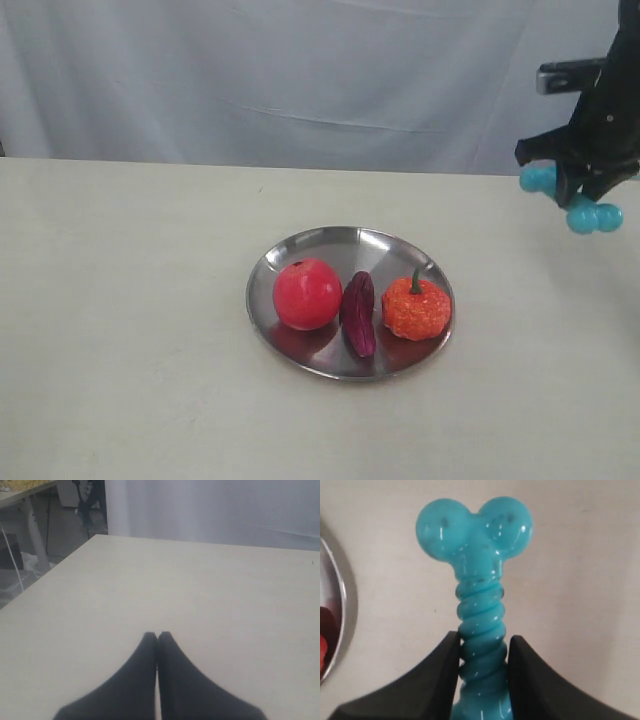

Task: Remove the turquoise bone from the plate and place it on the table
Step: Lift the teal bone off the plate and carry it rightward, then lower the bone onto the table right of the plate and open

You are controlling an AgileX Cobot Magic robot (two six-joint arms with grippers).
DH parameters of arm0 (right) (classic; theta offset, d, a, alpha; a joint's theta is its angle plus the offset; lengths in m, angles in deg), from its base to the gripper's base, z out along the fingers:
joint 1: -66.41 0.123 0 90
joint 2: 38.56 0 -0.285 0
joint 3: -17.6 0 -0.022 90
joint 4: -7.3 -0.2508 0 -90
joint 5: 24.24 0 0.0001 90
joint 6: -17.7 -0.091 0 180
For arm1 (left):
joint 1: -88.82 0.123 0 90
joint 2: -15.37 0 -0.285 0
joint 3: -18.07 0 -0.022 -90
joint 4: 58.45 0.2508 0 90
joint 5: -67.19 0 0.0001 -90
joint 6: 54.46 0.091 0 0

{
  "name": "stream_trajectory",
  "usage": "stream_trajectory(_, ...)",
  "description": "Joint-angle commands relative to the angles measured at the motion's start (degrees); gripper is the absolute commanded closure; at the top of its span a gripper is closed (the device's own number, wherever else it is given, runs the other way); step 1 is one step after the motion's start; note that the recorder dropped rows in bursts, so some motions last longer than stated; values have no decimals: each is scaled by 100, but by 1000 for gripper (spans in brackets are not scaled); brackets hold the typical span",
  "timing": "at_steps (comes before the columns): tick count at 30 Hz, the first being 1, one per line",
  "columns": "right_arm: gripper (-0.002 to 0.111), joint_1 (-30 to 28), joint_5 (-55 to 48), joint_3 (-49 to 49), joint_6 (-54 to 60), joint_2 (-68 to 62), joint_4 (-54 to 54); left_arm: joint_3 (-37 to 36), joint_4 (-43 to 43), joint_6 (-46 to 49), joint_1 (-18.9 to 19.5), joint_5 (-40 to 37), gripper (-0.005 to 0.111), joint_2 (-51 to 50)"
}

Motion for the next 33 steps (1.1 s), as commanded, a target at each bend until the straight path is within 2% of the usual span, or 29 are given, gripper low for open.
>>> stream_trajectory(1, 109, 45, 174, -403, -9, -237, 60, -15, 17, -24, 12, 31, 107, 7)
stream_trajectory(5, 109, 154, 333, -678, 48, -473, 47, -15, 17, -24, 12, 31, 107, 7)
stream_trajectory(16, 109, 735, 237, -678, 36, -871, 22, -15, 17, -24, 12, 31, 107, 7)
stream_trajectory(27, 107, 797, 345, -678, -124, -879, -115, -15, 17, -24, 12, 31, 107, 7)
stream_trajectory(29, 99, 797, 345, -678, -124, -879, -115, -15, 17, -24, 12, 31, 107, 7)
stream_trajectory(33, 65, 797, 345, -678, -72, -879, -115, -15, 17, -24, 12, 31, 107, 7)
